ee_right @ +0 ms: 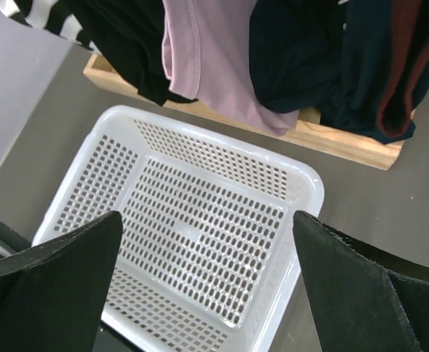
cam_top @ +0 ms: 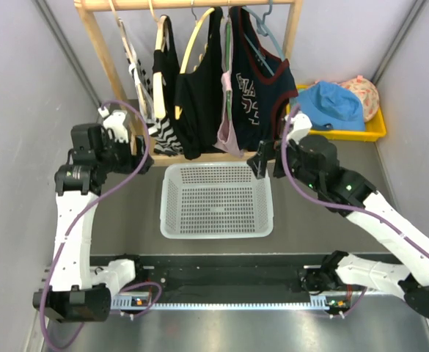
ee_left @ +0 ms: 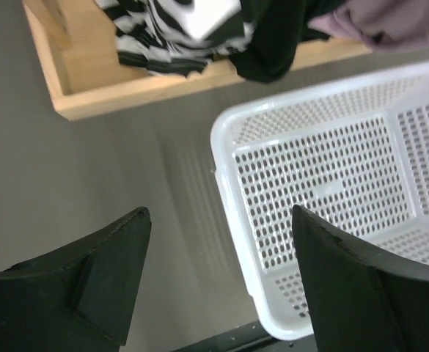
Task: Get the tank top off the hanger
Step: Pick up the hanger from the clothesline.
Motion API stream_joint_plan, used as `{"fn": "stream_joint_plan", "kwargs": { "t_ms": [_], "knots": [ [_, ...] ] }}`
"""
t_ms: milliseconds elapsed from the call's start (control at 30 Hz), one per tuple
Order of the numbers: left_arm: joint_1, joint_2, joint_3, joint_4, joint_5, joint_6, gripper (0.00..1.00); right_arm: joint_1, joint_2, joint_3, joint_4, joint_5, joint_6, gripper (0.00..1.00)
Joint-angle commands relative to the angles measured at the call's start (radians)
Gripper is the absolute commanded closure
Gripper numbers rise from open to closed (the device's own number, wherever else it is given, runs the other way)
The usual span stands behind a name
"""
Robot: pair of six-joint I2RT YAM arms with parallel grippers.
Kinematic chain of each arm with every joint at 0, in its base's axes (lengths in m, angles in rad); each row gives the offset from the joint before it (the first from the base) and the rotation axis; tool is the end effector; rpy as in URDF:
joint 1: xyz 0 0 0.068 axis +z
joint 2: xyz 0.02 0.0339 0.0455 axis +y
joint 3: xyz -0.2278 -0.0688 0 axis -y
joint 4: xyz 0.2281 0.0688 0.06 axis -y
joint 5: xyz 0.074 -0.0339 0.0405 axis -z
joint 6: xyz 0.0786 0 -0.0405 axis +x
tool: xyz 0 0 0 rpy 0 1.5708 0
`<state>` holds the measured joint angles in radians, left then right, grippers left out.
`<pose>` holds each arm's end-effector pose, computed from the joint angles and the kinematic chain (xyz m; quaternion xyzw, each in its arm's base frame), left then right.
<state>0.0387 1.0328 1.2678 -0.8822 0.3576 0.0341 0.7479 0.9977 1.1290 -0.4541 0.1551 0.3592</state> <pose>0.2298 -0.0186 0.3316 0.0772 0.8812 -0.1432 0.4440 0.1978 0.1670 0.3461 -0.1118 0.8026 0.2528 0.5286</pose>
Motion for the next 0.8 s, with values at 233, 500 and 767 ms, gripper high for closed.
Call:
{"fn": "stream_joint_plan", "kwargs": {
  "t_ms": [233,500,767],
  "knots": [
    [0.001,0.136,0.428,0.08,-0.1,-0.074,0.32,0.021,0.042,0.052,-0.003,-0.042,-0.032,0.01],
    [0.001,0.23,0.699,0.182,-0.074,-0.144,0.17,0.036,0.048,0.032,0.015,-0.054,-0.037,0.01],
    [0.001,0.363,0.806,0.34,-0.109,-0.278,0.1,0.065,0.047,0.029,0.022,-0.048,-0.046,0.01]
  ]
}}
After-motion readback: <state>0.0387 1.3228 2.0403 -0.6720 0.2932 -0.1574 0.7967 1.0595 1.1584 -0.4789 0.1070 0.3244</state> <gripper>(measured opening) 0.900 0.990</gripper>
